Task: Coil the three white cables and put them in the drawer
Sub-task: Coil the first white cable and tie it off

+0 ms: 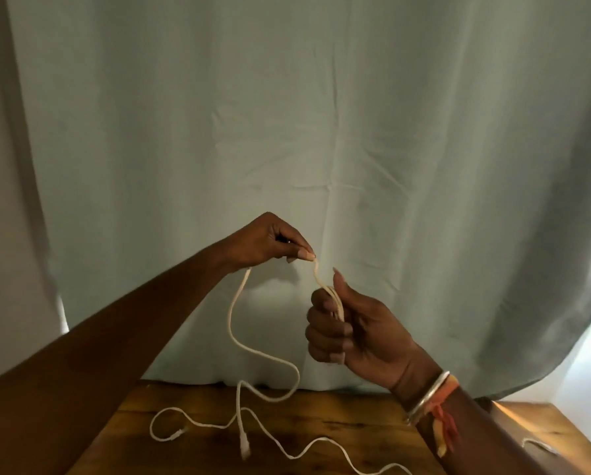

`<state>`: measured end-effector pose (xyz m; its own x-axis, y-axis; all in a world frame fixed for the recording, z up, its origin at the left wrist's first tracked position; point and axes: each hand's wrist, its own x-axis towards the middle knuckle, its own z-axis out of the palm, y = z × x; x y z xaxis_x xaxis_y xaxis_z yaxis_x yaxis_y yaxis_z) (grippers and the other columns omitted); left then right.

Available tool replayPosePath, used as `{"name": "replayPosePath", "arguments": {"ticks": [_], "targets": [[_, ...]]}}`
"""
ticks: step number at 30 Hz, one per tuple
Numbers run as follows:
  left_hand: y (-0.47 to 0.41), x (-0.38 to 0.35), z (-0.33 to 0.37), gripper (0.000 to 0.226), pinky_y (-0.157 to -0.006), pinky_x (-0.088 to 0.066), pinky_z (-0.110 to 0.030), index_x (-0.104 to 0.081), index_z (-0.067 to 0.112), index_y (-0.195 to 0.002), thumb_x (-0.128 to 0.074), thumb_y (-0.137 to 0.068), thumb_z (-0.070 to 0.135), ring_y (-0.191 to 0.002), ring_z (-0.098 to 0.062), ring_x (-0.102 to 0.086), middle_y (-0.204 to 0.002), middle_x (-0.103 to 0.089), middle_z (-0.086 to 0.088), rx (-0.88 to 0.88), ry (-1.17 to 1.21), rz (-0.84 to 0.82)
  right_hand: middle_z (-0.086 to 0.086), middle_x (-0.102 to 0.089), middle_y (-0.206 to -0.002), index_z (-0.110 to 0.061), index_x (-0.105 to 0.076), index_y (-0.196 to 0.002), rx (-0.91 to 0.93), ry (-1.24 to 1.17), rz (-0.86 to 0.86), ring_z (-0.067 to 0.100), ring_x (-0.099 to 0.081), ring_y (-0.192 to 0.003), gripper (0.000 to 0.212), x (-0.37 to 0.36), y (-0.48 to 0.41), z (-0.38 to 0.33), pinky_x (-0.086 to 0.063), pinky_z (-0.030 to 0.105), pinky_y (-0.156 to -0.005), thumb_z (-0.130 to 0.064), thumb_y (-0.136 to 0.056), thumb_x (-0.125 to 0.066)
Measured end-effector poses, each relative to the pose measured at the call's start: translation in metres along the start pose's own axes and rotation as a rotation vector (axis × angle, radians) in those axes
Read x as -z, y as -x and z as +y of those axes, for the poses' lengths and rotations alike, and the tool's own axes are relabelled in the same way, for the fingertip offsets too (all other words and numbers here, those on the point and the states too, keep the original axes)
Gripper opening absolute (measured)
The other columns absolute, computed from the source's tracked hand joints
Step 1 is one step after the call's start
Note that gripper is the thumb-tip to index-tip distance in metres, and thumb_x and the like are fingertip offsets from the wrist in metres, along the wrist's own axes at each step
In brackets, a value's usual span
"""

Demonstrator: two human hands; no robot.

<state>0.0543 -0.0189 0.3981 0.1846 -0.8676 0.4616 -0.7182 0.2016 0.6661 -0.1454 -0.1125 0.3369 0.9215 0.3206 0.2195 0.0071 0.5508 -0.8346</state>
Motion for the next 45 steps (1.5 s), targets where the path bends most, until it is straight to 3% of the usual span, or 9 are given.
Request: {"name": "replayPosePath", "arguments": {"ticks": [4, 7, 10, 17, 23, 29, 32, 37, 45], "targets": [[0.011, -0.024, -0.017, 0.01, -0.064, -0.044, -0.025, -0.075, 0.001, -0.089, -0.067, -0.087, 0.007, -0.073, -0.024, -0.056, -0.08, -0.064, -0.034, 0.071, 0.194, 0.089, 0.001, -0.051, -0.068, -0.011, -0.056, -0.093, 0.27, -0.154, -0.182, 0.014, -0.053, -0.068, 0.044, -0.037, -0.01, -0.006, -0.044, 0.03, -0.073, -0.038, -0.104, -0.023], [0.018, -0.051, -0.019, 0.011, -0.067, -0.047, -0.033, -0.073, 0.012, -0.077, -0.066, -0.085, 0.007, -0.075, -0.028, -0.056, -0.078, -0.064, -0.023, 0.083, 0.288, 0.039, 0.001, -0.057, -0.072, -0.012, -0.057, -0.094, 0.522, -0.217, -0.15, 0.014, -0.056, -0.072, 0.044, -0.047, -0.015, -0.024, -0.048, 0.031, -0.08, -0.036, -0.106, -0.022], [0.019, -0.075, -0.013, 0.021, -0.056, -0.047, -0.029, -0.075, 0.02, -0.078, -0.062, -0.093, 0.015, -0.057, -0.016, -0.053, -0.065, -0.06, -0.001, 0.128, 0.338, -0.07, -0.003, -0.057, -0.072, -0.016, -0.057, -0.092, 0.768, -0.179, 0.037, 0.012, -0.056, -0.071, 0.032, -0.041, -0.02, -0.047, -0.047, 0.028, -0.081, -0.03, -0.104, -0.032], [0.017, -0.095, -0.009, 0.03, -0.045, -0.028, -0.023, -0.072, 0.006, -0.097, -0.051, -0.1, 0.027, -0.048, -0.012, -0.032, -0.061, -0.047, 0.001, 0.061, 0.262, -0.064, 0.0, -0.055, -0.066, -0.015, -0.055, -0.086, 1.081, -0.026, 0.734, 0.014, -0.054, -0.062, 0.024, 0.005, -0.017, -0.09, -0.047, 0.028, -0.073, -0.025, -0.105, -0.044], [0.007, -0.088, -0.006, 0.021, -0.06, -0.041, -0.017, -0.074, 0.012, -0.107, -0.06, -0.095, 0.022, -0.058, -0.003, -0.047, -0.068, -0.058, 0.005, 0.066, -0.084, -0.229, 0.003, -0.065, -0.069, -0.018, -0.061, -0.078, 0.798, 0.993, 1.232, 0.014, -0.059, -0.066, 0.037, 0.05, -0.01, -0.07, -0.047, 0.024, -0.067, -0.025, -0.106, -0.038], [-0.003, -0.054, 0.005, 0.02, -0.065, -0.041, -0.017, -0.077, 0.018, -0.103, -0.071, -0.086, 0.026, -0.074, -0.007, -0.06, -0.091, -0.074, 0.003, 0.002, -0.422, -0.328, 0.0, -0.064, -0.055, -0.005, -0.066, -0.065, 0.048, 1.583, 0.856, 0.015, -0.062, -0.055, 0.059, 0.072, 0.0, -0.036, -0.049, 0.032, -0.068, -0.038, -0.105, -0.039], [-0.009, -0.033, 0.013, 0.015, -0.063, -0.038, -0.013, -0.079, 0.018, -0.096, -0.075, -0.082, 0.023, -0.071, -0.006, -0.06, -0.079, -0.071, 0.012, -0.007, -0.411, -0.361, 0.006, -0.061, -0.058, -0.006, -0.062, -0.075, -0.18, 1.188, 0.738, 0.016, -0.056, -0.05, 0.057, 0.056, 0.001, -0.023, -0.049, 0.029, -0.062, -0.046, -0.105, -0.034], [-0.012, -0.009, 0.022, 0.012, -0.068, -0.047, -0.021, -0.08, 0.013, -0.091, -0.077, -0.079, 0.014, -0.071, -0.013, -0.063, -0.077, -0.073, 0.004, 0.015, -0.214, -0.329, 0.002, -0.037, -0.056, -0.008, -0.057, -0.08, -0.199, 0.313, 0.424, 0.014, -0.034, -0.05, 0.065, 0.039, 0.002, -0.009, -0.037, 0.026, -0.052, -0.06, -0.101, -0.024], [0.006, -0.015, -0.004, 0.011, -0.048, -0.033, -0.023, -0.077, 0.011, -0.092, -0.067, -0.089, 0.016, -0.051, -0.013, -0.043, -0.059, -0.057, -0.007, 0.088, 0.154, -0.028, -0.003, -0.046, -0.062, -0.012, -0.054, -0.088, 0.192, -0.094, 0.007, 0.01, -0.044, -0.055, 0.044, 0.01, -0.014, -0.017, -0.043, 0.027, -0.062, -0.039, -0.106, -0.025]]}}
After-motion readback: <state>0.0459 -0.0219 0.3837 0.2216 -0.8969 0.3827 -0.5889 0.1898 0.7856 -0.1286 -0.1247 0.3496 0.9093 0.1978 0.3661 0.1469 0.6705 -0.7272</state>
